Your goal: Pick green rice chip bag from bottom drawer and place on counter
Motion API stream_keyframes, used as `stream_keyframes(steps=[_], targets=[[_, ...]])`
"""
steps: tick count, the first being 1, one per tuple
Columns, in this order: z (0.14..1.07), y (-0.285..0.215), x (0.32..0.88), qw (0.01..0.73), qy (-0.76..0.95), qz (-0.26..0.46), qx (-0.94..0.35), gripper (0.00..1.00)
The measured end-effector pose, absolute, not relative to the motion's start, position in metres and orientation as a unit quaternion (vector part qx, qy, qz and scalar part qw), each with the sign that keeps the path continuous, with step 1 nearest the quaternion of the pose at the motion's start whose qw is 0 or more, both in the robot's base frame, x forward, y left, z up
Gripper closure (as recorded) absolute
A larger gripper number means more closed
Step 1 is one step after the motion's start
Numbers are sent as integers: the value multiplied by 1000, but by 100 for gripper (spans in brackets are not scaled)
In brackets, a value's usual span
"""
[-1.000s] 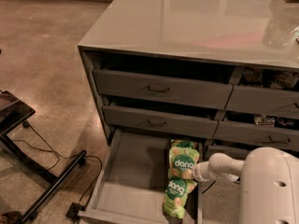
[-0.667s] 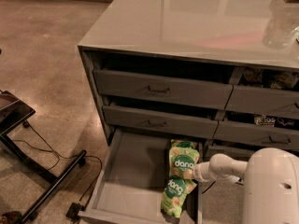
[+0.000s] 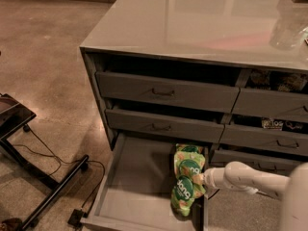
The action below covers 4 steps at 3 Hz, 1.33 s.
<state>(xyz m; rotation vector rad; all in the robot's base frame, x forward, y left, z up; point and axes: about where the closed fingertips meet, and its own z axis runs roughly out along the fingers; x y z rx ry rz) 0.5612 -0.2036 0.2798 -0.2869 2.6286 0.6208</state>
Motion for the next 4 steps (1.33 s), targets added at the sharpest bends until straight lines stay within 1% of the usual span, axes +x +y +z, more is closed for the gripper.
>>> stream_keyframes(steps=[1, 2, 4], targets=[[331, -206, 540, 238, 934, 236, -123, 100], [373, -211, 521, 242, 924, 261, -142, 100], [455, -201, 469, 247, 888, 340, -188, 100]])
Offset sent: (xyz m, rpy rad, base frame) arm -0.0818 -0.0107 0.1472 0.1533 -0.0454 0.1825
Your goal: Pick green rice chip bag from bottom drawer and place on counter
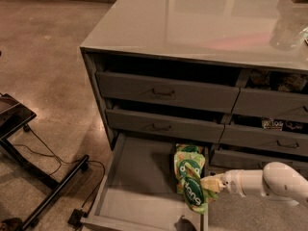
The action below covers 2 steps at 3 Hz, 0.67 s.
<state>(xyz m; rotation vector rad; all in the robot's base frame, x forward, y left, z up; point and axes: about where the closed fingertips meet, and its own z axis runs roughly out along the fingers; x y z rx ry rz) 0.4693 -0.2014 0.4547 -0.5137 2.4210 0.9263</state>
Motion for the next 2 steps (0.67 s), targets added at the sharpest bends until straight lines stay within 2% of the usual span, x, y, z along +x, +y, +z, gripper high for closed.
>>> stream_keyframes(steps=[2], targets=[[498, -189, 447, 251, 828, 437, -243, 100]])
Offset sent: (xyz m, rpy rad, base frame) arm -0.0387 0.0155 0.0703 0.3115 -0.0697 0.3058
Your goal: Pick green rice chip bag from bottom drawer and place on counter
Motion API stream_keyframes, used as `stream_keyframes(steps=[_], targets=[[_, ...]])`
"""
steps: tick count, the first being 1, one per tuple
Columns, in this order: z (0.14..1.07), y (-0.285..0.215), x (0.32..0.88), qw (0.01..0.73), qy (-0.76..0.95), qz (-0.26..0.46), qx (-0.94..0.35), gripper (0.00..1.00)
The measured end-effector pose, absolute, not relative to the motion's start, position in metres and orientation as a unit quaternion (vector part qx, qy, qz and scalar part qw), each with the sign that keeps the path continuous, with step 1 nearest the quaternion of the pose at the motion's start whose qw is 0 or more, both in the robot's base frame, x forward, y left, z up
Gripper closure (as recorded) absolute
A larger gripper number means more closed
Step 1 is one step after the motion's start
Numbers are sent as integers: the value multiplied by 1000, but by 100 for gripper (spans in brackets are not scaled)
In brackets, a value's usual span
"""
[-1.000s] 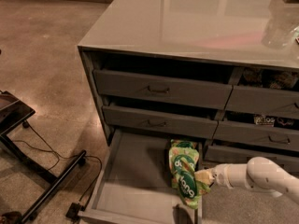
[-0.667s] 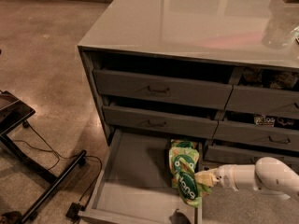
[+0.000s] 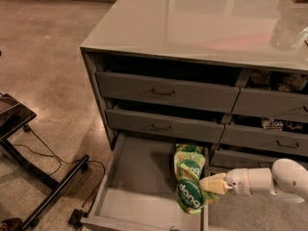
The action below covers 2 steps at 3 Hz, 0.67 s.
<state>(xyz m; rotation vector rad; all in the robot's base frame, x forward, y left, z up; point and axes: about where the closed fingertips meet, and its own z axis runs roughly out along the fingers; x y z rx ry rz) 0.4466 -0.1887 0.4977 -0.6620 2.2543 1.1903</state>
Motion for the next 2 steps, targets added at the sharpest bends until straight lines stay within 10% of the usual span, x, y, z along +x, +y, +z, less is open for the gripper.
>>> stream_keyframes(steps=[2], targets=[[501, -185, 438, 240, 822, 450, -255, 100]])
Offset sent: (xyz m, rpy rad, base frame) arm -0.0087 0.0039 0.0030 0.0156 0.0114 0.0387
